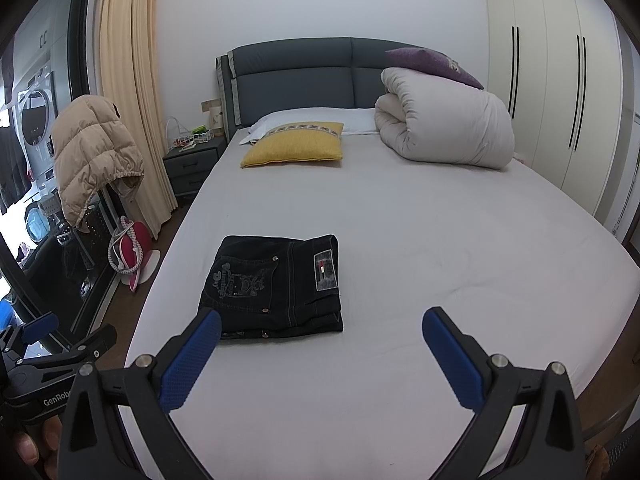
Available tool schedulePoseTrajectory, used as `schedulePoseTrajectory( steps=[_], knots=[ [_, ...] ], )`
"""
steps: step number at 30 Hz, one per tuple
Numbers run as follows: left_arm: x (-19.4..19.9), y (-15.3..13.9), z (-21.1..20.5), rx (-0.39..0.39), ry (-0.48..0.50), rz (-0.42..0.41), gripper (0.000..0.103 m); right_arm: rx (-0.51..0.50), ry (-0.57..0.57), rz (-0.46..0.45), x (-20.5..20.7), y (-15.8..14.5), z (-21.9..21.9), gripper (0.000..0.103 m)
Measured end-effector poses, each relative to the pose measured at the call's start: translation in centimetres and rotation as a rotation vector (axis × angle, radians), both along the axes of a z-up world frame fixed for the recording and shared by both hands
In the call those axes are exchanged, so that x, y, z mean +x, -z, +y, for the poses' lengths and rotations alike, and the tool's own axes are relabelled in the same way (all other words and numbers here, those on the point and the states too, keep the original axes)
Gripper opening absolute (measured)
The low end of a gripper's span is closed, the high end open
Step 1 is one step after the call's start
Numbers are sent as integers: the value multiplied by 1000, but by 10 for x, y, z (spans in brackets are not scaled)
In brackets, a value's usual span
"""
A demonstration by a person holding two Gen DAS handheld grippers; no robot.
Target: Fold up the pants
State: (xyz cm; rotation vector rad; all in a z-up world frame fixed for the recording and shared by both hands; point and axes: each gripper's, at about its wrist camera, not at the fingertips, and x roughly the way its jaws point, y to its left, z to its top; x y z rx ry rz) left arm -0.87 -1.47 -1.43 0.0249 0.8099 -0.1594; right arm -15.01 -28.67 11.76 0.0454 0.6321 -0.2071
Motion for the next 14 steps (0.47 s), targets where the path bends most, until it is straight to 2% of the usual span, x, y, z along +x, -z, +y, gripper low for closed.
schedulePoseTrajectory(
  steps=[14],
  knots=[
    [3, 0, 2, -1, 4, 0, 103, 1, -2, 4, -5, 9, 1, 103]
  ],
)
